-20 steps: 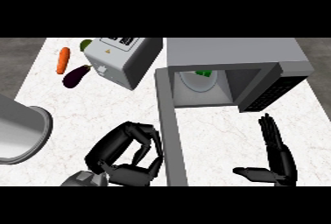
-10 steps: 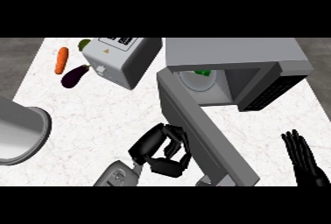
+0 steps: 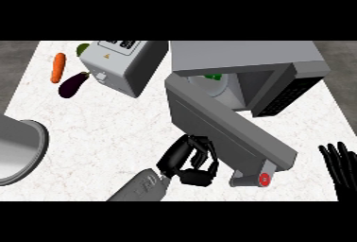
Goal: Pick up the milk, place it into the microwave and close the microwave
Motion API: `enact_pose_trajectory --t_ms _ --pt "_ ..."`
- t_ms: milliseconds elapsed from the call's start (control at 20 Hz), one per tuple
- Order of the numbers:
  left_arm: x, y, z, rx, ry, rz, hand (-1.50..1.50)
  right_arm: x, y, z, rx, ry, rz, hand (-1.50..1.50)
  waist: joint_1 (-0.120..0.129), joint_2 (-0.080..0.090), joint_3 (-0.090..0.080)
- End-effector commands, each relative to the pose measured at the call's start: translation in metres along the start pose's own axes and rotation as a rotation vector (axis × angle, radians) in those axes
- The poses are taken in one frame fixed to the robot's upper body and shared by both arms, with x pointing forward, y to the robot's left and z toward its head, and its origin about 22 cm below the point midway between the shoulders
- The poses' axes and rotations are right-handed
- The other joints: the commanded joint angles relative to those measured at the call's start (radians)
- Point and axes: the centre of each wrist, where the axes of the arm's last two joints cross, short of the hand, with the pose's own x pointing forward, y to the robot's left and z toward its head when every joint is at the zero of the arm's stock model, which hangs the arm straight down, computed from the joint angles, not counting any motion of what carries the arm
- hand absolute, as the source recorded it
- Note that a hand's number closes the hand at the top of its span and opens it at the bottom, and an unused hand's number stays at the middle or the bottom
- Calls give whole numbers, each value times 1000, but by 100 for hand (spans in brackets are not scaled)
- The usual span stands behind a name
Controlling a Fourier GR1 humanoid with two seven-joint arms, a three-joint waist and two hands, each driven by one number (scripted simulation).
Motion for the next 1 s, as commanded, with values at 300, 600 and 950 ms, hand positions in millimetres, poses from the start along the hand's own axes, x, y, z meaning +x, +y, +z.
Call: enact_pose_trajectory --t_ms 300,600,950 --pt "13 -21 -19 46 -16 61 150 39 20 -21 113 -64 -51 -150 -65 11 -2" --pt "31 -11 -41 171 -69 93 150 55 11 -41 182 -67 -22 -150 -91 22 -4" --pt "43 -2 -58 378 -41 94 150 72 -3 -53 216 -77 25 -150 -126 29 -3"
